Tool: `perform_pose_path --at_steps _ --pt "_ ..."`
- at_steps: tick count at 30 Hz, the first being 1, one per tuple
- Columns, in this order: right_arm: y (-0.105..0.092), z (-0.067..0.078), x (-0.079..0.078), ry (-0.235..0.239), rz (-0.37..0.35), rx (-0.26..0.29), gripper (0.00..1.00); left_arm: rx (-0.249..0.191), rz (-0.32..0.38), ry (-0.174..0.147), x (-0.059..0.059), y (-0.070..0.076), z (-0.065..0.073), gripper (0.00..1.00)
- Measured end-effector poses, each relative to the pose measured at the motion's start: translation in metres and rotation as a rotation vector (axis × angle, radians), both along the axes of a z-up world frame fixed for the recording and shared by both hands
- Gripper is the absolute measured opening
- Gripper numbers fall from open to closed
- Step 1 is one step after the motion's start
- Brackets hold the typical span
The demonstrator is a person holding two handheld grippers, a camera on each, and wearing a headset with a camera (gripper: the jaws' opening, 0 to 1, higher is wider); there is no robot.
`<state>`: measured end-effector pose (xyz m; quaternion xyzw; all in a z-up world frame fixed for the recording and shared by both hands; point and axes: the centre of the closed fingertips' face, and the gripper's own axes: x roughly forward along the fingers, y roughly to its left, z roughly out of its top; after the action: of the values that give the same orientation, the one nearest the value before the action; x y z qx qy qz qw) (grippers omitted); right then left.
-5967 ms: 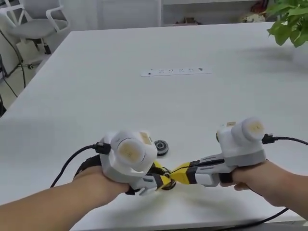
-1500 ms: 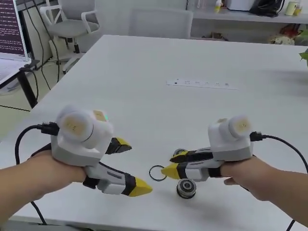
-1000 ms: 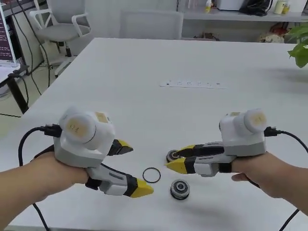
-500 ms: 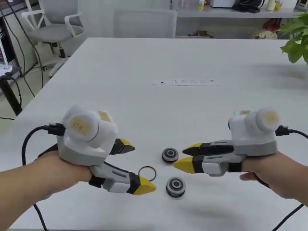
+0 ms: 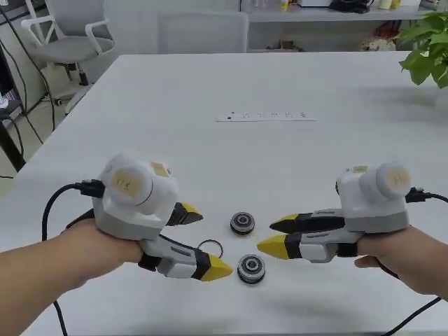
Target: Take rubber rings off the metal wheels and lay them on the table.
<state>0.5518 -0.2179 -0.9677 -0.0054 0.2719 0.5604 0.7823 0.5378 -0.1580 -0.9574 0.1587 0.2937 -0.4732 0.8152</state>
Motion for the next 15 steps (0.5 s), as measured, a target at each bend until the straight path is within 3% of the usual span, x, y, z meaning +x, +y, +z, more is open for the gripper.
perform_pose_path --at_steps 15 --pt "-0.003 -0.02 -0.013 -0.012 0.052 -0.055 0.33 0.003 -0.023 0.026 0.0 -0.013 -0.011 0.58"
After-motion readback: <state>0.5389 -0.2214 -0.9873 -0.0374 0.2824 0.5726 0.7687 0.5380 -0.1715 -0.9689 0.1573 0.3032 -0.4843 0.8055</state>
